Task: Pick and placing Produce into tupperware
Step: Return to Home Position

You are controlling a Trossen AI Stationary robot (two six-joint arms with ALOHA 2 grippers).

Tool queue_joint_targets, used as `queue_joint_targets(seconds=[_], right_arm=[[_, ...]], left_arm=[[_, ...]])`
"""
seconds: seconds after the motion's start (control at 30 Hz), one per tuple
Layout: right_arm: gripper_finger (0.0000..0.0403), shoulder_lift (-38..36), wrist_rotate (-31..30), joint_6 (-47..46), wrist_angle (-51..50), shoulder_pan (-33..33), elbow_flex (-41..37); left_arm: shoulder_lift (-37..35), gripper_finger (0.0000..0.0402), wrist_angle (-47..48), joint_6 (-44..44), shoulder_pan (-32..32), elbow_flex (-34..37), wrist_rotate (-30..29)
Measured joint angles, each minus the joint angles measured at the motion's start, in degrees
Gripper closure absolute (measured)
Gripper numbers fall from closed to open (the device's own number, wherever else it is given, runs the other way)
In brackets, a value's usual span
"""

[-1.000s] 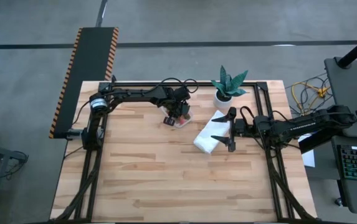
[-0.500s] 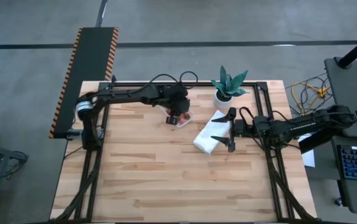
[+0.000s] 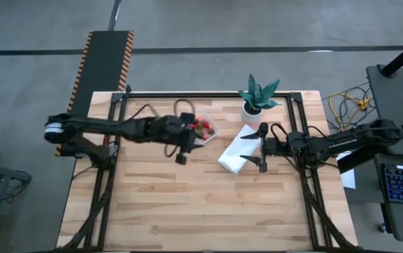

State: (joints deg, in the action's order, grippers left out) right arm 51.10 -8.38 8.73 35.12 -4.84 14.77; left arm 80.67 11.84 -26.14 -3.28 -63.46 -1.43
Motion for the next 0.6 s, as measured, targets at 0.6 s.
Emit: queue_joint_targets(seconds=[0.6], right_arm=[[0.0076,-15.27,-0.09,1.84,0.05,0.0,-7.0]], left_arm=[[-31.01,0.0299,-14.45,8.31,1.52,28.16,-1.92]])
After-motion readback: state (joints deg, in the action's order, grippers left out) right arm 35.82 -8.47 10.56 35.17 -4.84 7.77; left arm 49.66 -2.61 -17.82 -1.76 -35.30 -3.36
